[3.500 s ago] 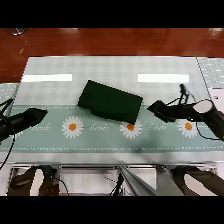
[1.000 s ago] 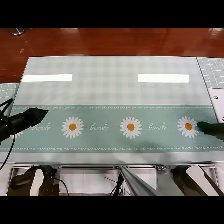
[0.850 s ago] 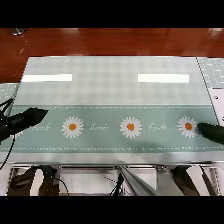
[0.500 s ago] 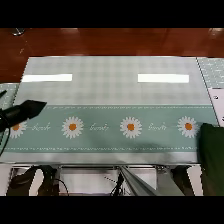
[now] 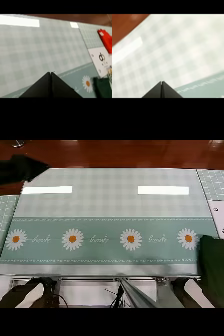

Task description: Fold the shirts.

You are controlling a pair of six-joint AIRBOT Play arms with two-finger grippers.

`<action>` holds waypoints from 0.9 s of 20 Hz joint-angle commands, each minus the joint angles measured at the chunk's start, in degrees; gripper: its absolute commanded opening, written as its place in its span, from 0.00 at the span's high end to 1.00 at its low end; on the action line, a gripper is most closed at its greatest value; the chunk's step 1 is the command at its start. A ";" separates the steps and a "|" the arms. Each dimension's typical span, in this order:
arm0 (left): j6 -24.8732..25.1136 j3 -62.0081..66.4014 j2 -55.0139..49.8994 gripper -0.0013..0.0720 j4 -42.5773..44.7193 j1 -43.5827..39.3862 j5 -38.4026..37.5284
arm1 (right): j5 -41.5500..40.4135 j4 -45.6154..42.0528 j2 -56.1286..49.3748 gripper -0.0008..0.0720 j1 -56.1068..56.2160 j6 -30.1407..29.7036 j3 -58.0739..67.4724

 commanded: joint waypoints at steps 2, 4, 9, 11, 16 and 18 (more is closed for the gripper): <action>-13.92 3.15 -7.43 0.96 28.63 -17.79 3.19 | -8.09 -29.73 -9.60 0.93 35.32 4.11 -1.75; -25.33 -0.72 -10.21 0.95 42.58 -21.62 3.54 | -8.44 -36.41 -15.34 0.93 41.62 6.34 -4.42; -25.38 -2.29 -15.82 0.95 45.20 -21.05 1.42 | -7.74 -34.88 -22.53 0.93 42.12 12.63 -4.42; -25.38 -2.32 -16.50 0.95 45.18 -21.07 1.05 | -7.82 -34.84 -22.53 0.93 42.12 12.44 -4.42; -25.38 -2.32 -17.31 0.95 45.18 -21.07 1.05 | -8.09 -34.80 -22.51 0.93 42.12 12.44 -4.42; -25.38 -2.32 -17.46 0.95 45.18 -21.07 1.05 | -8.09 -34.80 -22.51 0.93 42.12 12.46 -4.42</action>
